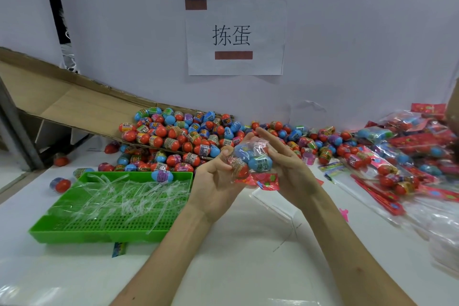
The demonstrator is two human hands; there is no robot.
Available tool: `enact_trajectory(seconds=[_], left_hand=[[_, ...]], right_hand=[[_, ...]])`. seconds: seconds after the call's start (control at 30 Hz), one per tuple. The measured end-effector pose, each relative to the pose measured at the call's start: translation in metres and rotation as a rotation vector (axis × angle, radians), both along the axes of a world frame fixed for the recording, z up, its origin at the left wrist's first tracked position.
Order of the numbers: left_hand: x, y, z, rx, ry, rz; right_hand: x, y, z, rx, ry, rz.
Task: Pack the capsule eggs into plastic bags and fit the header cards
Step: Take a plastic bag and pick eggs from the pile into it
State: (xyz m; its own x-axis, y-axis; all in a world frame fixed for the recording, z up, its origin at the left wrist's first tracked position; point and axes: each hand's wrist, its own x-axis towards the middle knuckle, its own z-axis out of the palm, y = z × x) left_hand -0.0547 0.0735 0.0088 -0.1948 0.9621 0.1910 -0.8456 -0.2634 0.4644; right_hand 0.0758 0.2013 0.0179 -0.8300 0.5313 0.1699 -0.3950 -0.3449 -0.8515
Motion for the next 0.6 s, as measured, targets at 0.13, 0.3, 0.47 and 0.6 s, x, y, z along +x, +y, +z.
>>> enact_trajectory(seconds=[0.13,0.3,0.47,0.6], left_hand=[[-0.003,0.007,-0.002,-0.132,0.054,0.165],[-0.01,0.008,-0.001,-0.177,0.05,0.275],[-0.015,0.005,-0.002,-0.204,0.048,0.298],[-0.015,0.003,-0.001,-0.263,0.059,0.34]], right_hand=[[-0.011,-0.003,-0.009,0.7,-0.362,-0.755],[-0.023,-0.02,-0.02,1.254,-0.243,-0.735],[-0.029,-0.028,-0.031,1.366,-0.296,-0.404],[-0.029,-0.024,-0.03,1.319,-0.244,-0.454]])
